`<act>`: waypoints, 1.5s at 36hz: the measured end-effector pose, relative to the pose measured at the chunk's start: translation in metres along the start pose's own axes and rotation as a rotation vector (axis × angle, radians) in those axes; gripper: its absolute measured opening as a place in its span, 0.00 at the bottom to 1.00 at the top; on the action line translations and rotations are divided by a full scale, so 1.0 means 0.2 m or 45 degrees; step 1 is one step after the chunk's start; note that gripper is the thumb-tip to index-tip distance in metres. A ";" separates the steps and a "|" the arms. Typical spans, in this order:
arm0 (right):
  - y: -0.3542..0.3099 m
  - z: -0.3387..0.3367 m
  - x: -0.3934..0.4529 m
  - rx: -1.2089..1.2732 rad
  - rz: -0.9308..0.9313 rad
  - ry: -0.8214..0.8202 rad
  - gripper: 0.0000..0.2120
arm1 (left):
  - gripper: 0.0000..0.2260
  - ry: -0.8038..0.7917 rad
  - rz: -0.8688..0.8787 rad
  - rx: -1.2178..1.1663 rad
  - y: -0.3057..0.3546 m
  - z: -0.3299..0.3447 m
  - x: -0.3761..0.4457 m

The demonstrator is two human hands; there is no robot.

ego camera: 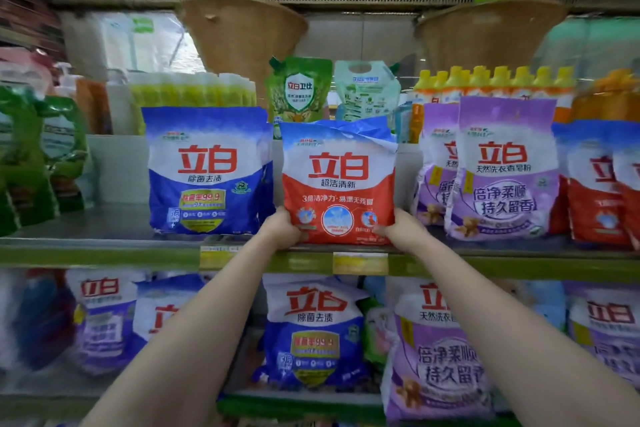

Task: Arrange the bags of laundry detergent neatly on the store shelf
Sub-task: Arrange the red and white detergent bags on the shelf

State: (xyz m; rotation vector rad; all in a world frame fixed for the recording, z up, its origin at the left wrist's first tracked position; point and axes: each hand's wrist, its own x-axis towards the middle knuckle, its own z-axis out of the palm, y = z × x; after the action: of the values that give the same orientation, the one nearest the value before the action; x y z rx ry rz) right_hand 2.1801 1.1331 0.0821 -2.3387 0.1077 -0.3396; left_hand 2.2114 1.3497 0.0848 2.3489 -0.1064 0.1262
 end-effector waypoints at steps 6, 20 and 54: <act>0.03 -0.03 0.02 0.032 0.070 0.131 0.23 | 0.23 0.097 0.051 -0.015 0.01 0.06 0.05; 0.05 -0.02 0.10 0.401 0.123 0.044 0.29 | 0.22 -0.225 0.060 -0.691 -0.01 0.00 0.10; 0.04 -0.08 0.00 -0.126 0.058 0.145 0.23 | 0.24 0.535 0.426 0.210 0.15 0.14 -0.07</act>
State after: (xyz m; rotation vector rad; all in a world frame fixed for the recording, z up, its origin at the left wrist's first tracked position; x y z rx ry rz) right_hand 2.1759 1.1171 0.0876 -2.4098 0.2376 -0.4546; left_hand 2.1954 1.3094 0.0855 2.3947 -0.2897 0.8124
